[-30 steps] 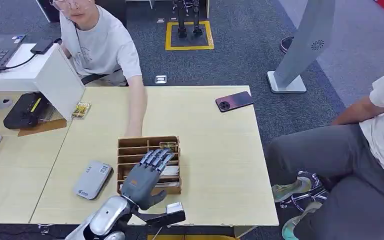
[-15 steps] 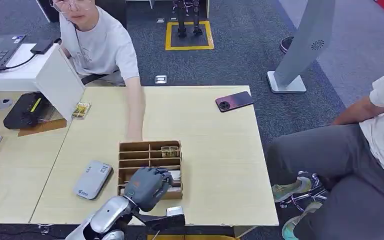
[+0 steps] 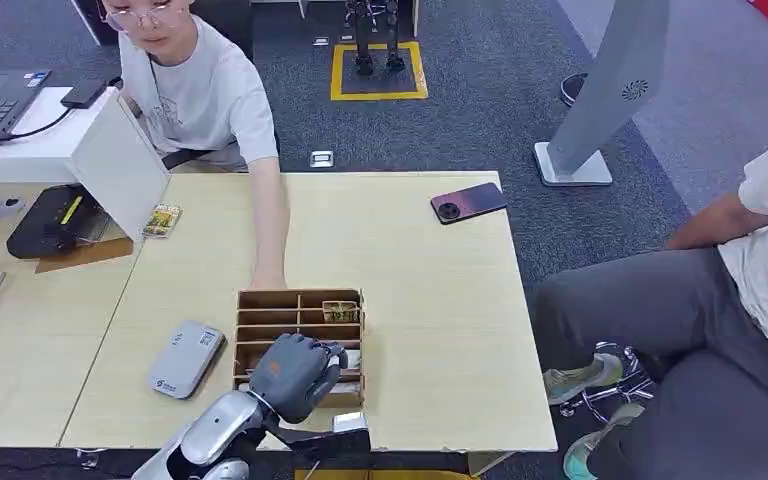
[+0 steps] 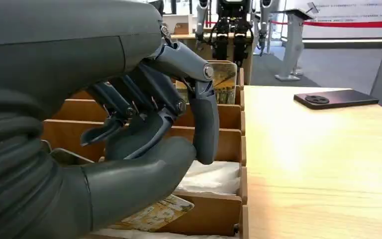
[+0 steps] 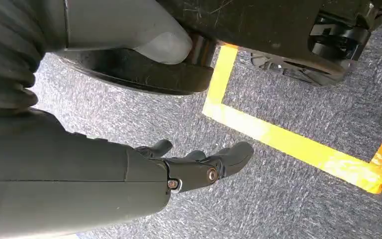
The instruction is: Pass the card to the sensor for recognition and then transmit it.
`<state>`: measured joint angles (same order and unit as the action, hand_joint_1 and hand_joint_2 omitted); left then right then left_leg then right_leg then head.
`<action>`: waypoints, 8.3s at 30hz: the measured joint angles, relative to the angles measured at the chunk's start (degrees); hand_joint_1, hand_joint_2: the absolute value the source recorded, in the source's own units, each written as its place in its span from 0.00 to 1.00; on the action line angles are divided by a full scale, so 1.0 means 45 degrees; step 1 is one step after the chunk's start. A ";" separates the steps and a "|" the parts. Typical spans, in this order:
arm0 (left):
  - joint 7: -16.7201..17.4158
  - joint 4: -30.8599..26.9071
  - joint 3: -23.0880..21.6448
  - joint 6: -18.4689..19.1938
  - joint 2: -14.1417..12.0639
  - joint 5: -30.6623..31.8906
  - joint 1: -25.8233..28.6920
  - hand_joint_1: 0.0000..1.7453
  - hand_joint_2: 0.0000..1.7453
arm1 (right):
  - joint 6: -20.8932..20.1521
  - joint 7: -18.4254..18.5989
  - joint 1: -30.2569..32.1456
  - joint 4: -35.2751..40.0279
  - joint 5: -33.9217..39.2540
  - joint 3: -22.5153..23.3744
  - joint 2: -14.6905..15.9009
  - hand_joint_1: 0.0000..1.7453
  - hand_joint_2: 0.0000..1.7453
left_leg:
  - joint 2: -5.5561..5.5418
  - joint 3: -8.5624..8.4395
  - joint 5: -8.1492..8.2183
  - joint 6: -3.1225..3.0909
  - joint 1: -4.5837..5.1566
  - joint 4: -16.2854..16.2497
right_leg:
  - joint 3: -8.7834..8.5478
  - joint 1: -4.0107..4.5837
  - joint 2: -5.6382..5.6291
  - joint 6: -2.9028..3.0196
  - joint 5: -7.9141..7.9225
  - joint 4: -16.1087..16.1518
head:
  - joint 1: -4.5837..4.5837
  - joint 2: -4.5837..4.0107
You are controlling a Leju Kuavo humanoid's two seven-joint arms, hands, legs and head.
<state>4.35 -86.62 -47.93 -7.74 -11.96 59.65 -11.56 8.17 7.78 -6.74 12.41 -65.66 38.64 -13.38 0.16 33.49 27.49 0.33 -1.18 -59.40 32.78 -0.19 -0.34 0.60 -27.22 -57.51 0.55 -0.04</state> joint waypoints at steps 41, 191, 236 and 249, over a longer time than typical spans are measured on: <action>-0.1929 -0.1011 -0.0005 0.0972 -0.0267 -0.4046 0.0006 0.00 1.00 | 0.0019 -0.0160 0.0042 -0.0005 0.0214 0.0185 0.0000 0.00 1.00 | -0.0001 0.0001 0.0000 0.0000 0.0000 0.0000 | 0.0001 0.0000 0.0000 0.0000 0.0000 0.0000 | 0.0005 0.0000; -0.0948 -0.1200 0.2594 -0.2803 -0.0388 0.0747 0.3046 0.00 1.00 | 0.0000 -0.0029 -0.0033 0.0000 -0.0039 0.1039 -0.0102 0.00 1.00 | 0.0005 -0.0014 0.0024 0.0006 -0.0001 0.0003 | -0.0013 0.0000 -0.0001 0.0009 -0.0025 -0.0003 | 0.0005 0.0000; -0.1243 -0.0082 0.2273 -0.2934 0.0554 -0.0199 0.2483 0.00 1.00 | 0.0000 -0.0015 -0.0052 0.0000 -0.0156 0.1020 -0.0102 0.00 1.00 | 0.0004 -0.0013 0.0024 0.0006 -0.0001 0.0003 | -0.0012 0.0001 -0.0001 0.0010 -0.0026 -0.0003 | 0.0005 0.0000; -0.1248 0.0292 0.2215 -0.2948 0.0811 -0.0418 0.2382 0.00 1.00 | 0.0000 -0.0015 -0.0057 0.0000 -0.0204 0.0967 -0.0102 0.00 1.00 | 0.0005 -0.0013 0.0024 0.0006 -0.0001 0.0003 | -0.0012 0.0001 -0.0002 0.0009 -0.0026 -0.0003 | 0.0005 0.0000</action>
<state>-1.27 -85.31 -37.97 -21.00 -8.31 57.77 -0.84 8.17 7.72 -7.00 12.41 -66.58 42.99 -13.84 0.18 33.43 27.60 0.35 -1.18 -59.39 32.73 -0.19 -0.35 0.65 -27.34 -57.53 0.57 -0.04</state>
